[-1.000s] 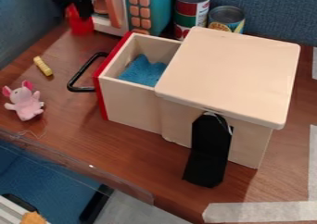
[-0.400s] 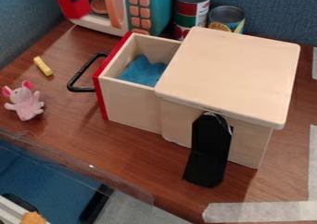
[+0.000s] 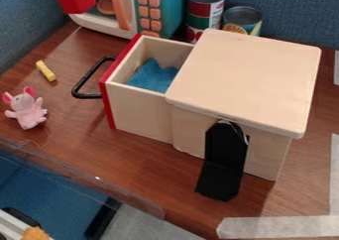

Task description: Put the red object in the drawer

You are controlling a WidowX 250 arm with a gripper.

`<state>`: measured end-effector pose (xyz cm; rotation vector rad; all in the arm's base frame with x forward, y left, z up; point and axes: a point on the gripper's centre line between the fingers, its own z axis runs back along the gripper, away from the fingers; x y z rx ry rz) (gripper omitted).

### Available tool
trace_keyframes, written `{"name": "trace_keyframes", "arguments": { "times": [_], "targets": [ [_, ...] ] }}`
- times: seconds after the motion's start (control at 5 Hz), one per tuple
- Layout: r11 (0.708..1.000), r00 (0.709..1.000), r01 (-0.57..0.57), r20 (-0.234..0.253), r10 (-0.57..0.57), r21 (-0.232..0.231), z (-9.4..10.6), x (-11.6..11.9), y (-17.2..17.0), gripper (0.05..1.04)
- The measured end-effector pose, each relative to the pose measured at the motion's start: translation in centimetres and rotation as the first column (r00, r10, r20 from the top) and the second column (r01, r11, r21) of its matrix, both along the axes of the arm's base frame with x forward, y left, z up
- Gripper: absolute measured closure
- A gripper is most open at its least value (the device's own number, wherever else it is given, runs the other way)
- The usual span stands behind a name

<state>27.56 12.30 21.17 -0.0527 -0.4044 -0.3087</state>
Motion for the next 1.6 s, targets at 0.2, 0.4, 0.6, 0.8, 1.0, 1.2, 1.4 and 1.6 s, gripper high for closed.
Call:
{"name": "trace_keyframes", "arguments": {
  "times": [0.2, 0.4, 0.6, 0.8, 1.0, 1.2, 1.4, 1.6],
  "targets": [
    [0.999, 0.999, 0.044, -0.03, -0.044, -0.003, -0.4, 0.1, -1.8, 0.357],
    [0.997, 0.997, 0.067, -0.047, -0.066, 0.025, -1.6, 0.7, -3.3, 0.357],
    [0.992, 0.992, 0.107, -0.073, -0.102, 0.061, -3.8, 2.0, -5.5, 0.356],
    [0.986, 0.987, 0.137, -0.092, -0.129, 0.091, -5.9, 3.1, -7.7, 0.357],
    [0.982, 0.986, 0.147, -0.1, -0.135, 0.119, -8.0, 4.5, -9.3, 0.357],
    [0.982, 0.988, 0.134, -0.097, -0.122, 0.133, -9.4, 5.4, -9.5, 0.357],
    [0.983, 0.987, 0.115, -0.124, -0.097, 0.142, -11.2, 5.7, -9.1, 0.357],
    [0.983, 0.986, 0.116, -0.136, -0.096, 0.144, -11.7, 5.4, -9.1, 0.356]
  ]
}}
